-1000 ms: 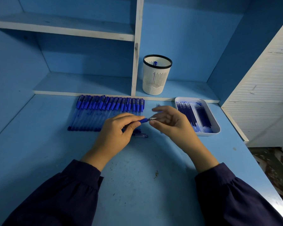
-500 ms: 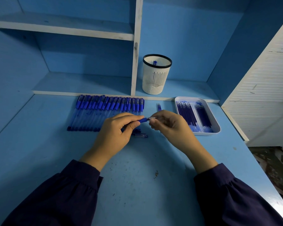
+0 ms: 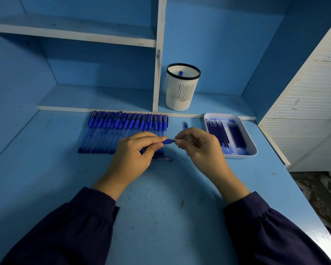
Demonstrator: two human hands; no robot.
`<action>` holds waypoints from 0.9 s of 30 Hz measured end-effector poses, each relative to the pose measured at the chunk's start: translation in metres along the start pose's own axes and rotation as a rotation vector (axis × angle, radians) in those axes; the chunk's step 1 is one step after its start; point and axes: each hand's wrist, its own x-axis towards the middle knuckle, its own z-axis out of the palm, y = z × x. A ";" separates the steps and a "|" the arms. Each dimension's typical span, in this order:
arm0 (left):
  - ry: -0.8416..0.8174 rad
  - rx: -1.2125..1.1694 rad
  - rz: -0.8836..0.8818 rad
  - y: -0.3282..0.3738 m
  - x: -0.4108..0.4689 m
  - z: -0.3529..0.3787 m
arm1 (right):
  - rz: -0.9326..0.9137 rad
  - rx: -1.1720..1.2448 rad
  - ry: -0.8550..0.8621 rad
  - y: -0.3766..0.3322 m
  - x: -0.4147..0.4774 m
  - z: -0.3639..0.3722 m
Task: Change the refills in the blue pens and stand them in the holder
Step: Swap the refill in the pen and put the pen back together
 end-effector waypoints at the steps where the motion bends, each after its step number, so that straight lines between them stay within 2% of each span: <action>1: 0.005 0.005 0.011 0.000 0.000 0.000 | -0.007 -0.025 0.018 0.001 0.000 0.001; 6: 0.001 0.003 -0.014 -0.003 0.000 -0.002 | 0.040 0.015 0.062 0.000 -0.002 0.007; 10: 0.015 0.008 -0.069 -0.007 0.000 -0.008 | 0.110 0.014 -0.013 0.004 -0.004 0.007; 15: -0.006 0.041 -0.078 -0.010 -0.002 -0.012 | -0.051 -0.290 -0.150 0.010 -0.011 0.008; 19: -0.036 0.052 -0.075 -0.011 -0.004 -0.012 | -0.144 -0.364 -0.210 0.012 -0.011 0.008; 22: -0.050 0.054 -0.084 -0.012 -0.006 -0.013 | -0.168 -0.349 -0.212 0.012 -0.011 0.007; 27: -0.060 0.056 -0.088 -0.012 -0.006 -0.013 | -0.022 -0.176 -0.084 0.006 -0.008 0.001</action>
